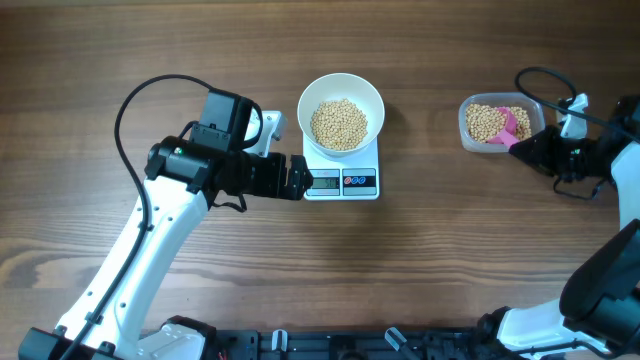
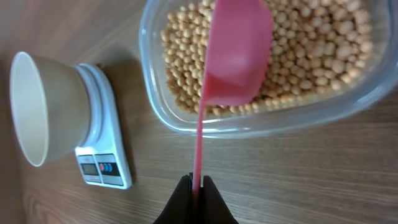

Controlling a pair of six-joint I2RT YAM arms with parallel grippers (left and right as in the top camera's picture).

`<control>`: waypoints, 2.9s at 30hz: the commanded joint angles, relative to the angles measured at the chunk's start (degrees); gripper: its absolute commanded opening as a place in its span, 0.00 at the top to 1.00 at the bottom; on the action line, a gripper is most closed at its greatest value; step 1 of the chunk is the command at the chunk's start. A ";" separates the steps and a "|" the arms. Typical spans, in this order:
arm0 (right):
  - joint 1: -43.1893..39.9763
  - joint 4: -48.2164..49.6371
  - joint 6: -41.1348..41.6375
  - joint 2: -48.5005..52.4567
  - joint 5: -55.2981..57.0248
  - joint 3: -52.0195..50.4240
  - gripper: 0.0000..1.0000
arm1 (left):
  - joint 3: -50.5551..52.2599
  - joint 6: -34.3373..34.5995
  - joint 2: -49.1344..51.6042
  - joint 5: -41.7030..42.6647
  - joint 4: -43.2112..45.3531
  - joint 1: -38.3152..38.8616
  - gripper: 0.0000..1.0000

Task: Scoop item into bowl and weigh 150g on scale
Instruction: 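Lower the scoop into the soybean tub with the right gripper, then scoop soybeans and lift the filled scoop out of the tub, then carry the filled scoop left over the white bowl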

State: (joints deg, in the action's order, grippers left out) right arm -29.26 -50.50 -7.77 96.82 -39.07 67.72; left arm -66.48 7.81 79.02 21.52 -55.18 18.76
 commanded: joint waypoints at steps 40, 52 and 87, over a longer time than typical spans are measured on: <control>-14.10 -3.67 -1.29 1.05 -35.93 -0.81 0.96 | 0.15 -0.04 0.28 0.94 0.15 0.24 0.00; -7.50 -4.37 -0.90 1.01 -50.21 -0.81 0.96 | 0.15 -0.04 0.28 0.94 0.17 0.24 0.00; 36.50 25.90 14.97 -11.96 -4.28 -0.46 0.95 | 0.15 -0.04 0.28 0.94 0.17 0.24 0.00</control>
State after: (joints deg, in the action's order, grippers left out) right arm 5.74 -23.49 11.94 85.71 -51.20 66.85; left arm -66.48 7.81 79.02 21.52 -55.13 18.76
